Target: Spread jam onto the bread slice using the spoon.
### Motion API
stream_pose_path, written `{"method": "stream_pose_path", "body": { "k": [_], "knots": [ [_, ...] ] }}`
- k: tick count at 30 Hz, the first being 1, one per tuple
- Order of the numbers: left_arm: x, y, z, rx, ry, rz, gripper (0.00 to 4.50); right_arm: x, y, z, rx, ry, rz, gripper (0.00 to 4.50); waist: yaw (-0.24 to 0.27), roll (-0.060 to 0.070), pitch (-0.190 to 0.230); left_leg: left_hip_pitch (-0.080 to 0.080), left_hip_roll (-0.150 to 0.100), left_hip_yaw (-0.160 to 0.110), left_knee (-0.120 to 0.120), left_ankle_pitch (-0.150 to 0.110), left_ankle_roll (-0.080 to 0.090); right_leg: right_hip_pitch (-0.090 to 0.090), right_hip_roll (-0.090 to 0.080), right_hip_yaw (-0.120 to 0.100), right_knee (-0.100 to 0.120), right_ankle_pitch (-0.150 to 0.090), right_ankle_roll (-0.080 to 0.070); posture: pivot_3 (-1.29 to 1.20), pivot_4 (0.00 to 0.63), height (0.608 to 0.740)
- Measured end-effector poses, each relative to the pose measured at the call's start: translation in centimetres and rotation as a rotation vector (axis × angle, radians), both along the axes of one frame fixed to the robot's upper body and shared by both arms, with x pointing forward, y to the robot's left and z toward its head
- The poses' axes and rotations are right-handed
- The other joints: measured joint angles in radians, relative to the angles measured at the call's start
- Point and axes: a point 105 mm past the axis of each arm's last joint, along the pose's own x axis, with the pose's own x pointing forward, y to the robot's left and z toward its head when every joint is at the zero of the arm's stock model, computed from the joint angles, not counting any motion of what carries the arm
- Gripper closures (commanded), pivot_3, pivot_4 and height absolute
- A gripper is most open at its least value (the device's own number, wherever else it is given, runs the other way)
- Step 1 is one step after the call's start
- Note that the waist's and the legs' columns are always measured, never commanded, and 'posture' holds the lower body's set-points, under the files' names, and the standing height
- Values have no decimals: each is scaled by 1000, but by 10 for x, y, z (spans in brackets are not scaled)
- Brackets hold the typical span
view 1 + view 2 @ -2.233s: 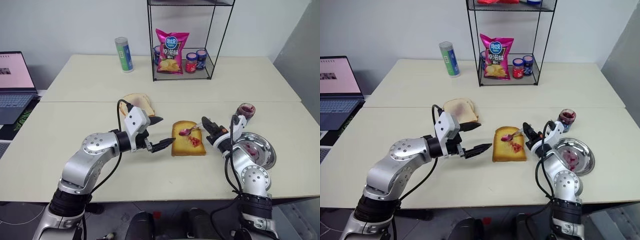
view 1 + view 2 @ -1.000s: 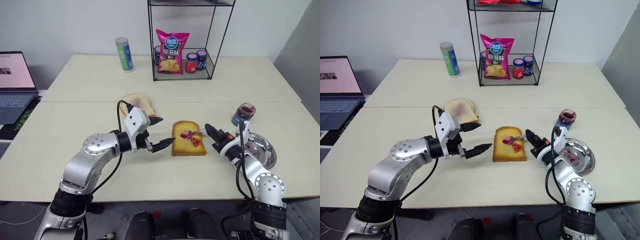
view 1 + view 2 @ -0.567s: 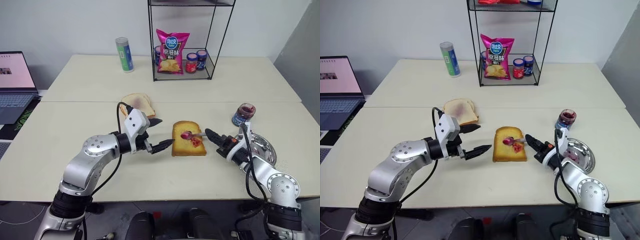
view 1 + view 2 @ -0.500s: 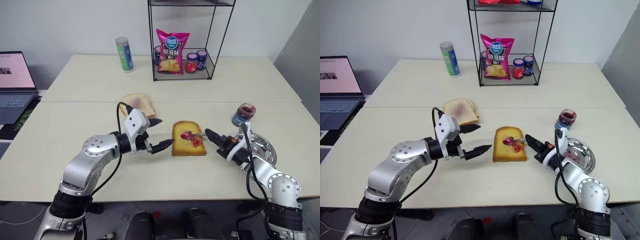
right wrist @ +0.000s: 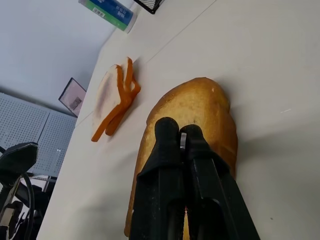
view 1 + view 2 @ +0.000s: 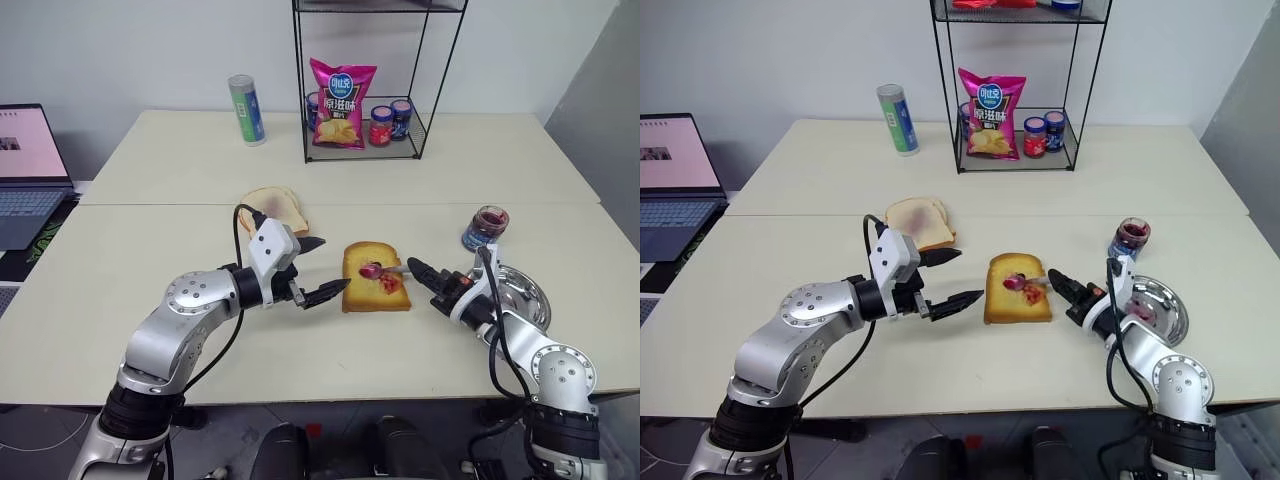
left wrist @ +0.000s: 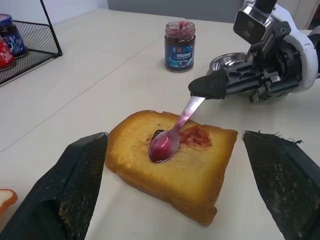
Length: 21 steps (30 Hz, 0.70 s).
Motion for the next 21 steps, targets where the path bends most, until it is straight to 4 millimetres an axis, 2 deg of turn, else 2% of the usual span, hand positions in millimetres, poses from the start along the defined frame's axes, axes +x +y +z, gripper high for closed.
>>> {"method": "stream_pose_path", "body": {
  "k": [13, 21],
  "knots": [
    [0, 0, 2, -3, -14, 2, 0, -9, -8, 2, 43, 42, 70, 4490, 0, 0, 0, 0, 0, 0, 0, 0, 0, 0, 0, 0, 0, 0, 0, 0, 150, 740],
    [1, 0, 2, -4, -17, 9, 0, -13, 4, -1, 54, 64, 129, 4490, 0, 0, 0, 0, 0, 0, 0, 0, 0, 0, 0, 0, 0, 0, 0, 0, 150, 740]
  ]
}}
